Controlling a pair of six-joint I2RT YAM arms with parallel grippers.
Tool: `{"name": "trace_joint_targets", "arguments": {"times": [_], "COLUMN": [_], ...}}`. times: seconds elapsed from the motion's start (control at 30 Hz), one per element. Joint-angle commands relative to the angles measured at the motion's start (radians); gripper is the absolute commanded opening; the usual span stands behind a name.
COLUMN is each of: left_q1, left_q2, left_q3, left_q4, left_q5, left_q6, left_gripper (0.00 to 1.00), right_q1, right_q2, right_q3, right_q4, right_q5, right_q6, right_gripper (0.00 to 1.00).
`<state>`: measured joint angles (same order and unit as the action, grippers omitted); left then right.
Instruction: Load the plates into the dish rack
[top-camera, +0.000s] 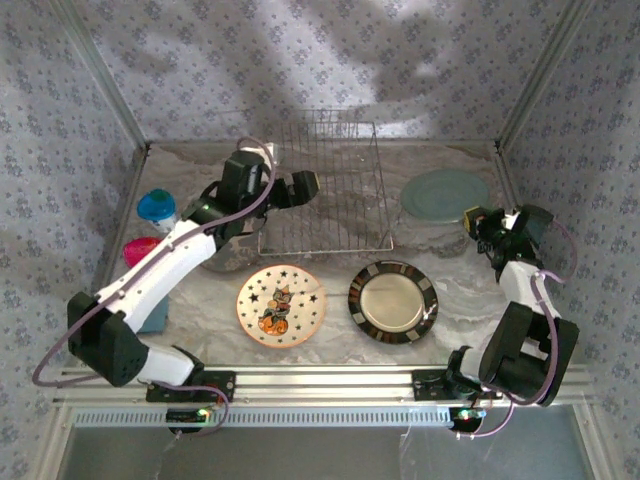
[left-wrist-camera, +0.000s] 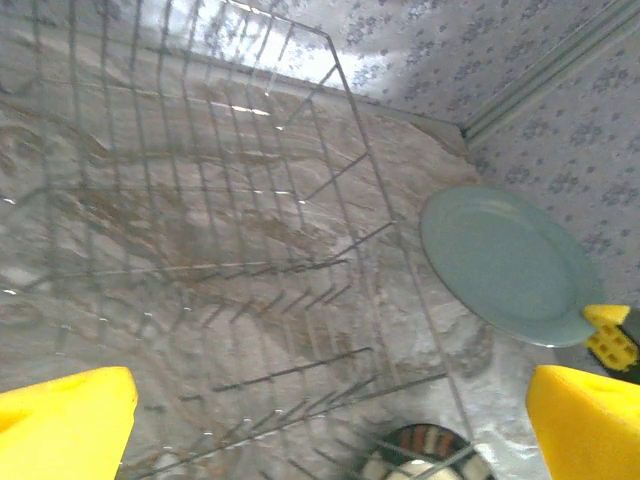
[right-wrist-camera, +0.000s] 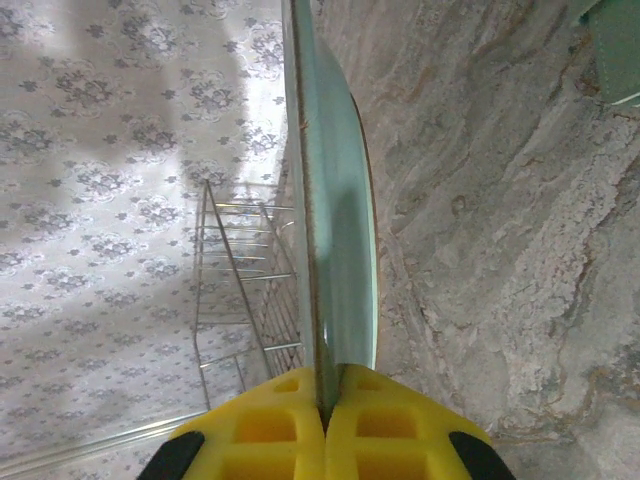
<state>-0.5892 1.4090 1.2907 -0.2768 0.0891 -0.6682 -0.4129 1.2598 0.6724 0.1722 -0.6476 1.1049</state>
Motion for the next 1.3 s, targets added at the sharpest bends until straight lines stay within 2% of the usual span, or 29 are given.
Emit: {"name": "trace_joint_targets", "arguments": {"times": [0.0,0.17,0.37,0.53,0.7,0.97,1.27], "left_q1": [-0.012,-0.025,-0.054,-0.075,-0.079,-0.086,-0.09], "left_q2": [0.051,0.143,0.248,0.316,0.373,0.401,0.426], "left_q3": [0.07,0.1,0.166,0.211,0.204,0.18,0.142], "left_q4": [-0.015,0.062,0.126,0.153,0.253,0.331,0.403], "left_q5": [0.06,0.149,0.211,0.228,0.275,0.29,0.296], "left_q6": [-0.186,-0.321,-0.408,-0.445,-0.529,-0.587,-0.63], "left_gripper": [0.99,0.99,0.99,0.98,0.95,0.92,0.83], "right_q1": [-0.009,-0.009,0.016,0.083,0.161,0.277,0.385], "right_q2": [-0.067,-0.105,-0.138,-0.154,-0.161,-0.187,-0.22], "right_q3": [0.079,0.093,0.13,0.147,0.144,0.142,0.113], "right_q4": [0.085,0.095,0.095,0.11,0.138,0.145,0.145], "right_q5": [-0.025,-0.027,-0.035,-0.01,0.025,0.083,0.149], "right_q6": [0.044,0.082,0.124,0.149,0.174,0.184,0.172], "right_gripper": [0.0,0.0,0.0,0.0,0.0,0.0,0.0]}}
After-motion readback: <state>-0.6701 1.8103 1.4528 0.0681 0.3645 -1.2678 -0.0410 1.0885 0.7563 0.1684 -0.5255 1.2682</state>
